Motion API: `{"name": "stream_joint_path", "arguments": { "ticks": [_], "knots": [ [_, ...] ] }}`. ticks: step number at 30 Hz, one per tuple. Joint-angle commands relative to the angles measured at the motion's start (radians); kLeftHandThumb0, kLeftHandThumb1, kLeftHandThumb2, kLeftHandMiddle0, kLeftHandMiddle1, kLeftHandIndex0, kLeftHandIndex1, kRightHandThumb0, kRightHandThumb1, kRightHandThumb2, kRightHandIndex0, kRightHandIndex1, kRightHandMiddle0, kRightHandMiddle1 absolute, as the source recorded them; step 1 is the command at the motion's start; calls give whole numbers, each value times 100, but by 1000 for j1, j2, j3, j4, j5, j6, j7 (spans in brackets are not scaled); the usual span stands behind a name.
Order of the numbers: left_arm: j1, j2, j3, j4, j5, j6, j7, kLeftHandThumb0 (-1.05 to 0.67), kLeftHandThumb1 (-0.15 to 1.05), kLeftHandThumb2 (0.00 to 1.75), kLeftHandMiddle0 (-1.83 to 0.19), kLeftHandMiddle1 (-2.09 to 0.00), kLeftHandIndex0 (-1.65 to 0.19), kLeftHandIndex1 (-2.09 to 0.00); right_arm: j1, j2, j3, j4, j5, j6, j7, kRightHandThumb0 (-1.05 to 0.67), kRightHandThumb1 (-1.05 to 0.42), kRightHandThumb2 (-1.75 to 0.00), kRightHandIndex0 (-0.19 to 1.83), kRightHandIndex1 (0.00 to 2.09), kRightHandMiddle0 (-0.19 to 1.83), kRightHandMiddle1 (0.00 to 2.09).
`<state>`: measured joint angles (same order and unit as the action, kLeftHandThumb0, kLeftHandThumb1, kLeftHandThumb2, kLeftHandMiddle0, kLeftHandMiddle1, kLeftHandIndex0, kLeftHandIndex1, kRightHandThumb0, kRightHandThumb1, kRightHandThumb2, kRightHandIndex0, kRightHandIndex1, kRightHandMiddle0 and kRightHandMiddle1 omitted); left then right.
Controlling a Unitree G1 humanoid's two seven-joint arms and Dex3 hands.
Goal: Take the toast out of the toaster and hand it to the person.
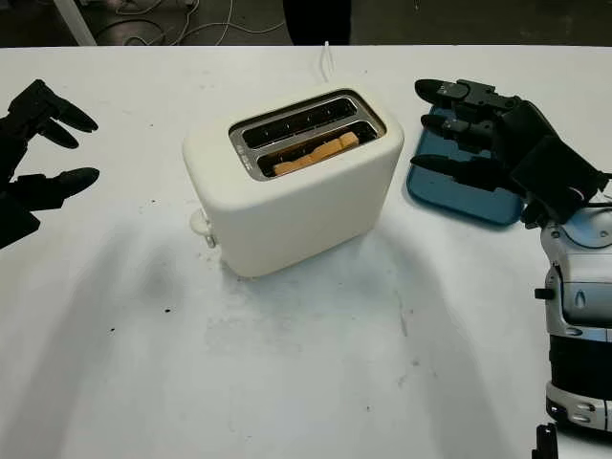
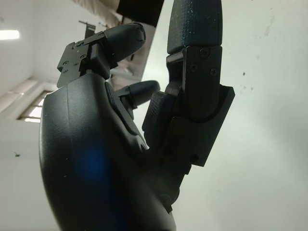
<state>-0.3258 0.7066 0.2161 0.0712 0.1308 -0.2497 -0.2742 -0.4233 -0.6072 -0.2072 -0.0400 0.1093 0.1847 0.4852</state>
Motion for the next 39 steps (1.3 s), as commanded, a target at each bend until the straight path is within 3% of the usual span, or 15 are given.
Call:
{"name": "stream_joint_path", "arguments": {
  "ticks": [1,14,28,39],
  "knots": [
    [10,3,6,0,18,-1,15,-105,92,45,0,-173,0,-155,8,0,-1,-20,3,-8,-8,-64,-81,0,49,0,46,0],
    [1,7,2,12,20,8,14,-105,92,46,0,-174,0,-157,13,3,-12,-28,16,6,-10,-62,-81,0,48,0,45,0],
    [-46,4,0,143,30,-90,42,-105,92,49,0,-174,0,-157,8,6,-21,-27,45,5,-4,-55,-81,0,46,0,43,0],
    [-43,4,-5,145,27,-73,55,-105,92,46,0,-174,0,-155,19,4,-28,-36,43,1,-19,-58,-80,0,48,1,46,1]
  ]
}}
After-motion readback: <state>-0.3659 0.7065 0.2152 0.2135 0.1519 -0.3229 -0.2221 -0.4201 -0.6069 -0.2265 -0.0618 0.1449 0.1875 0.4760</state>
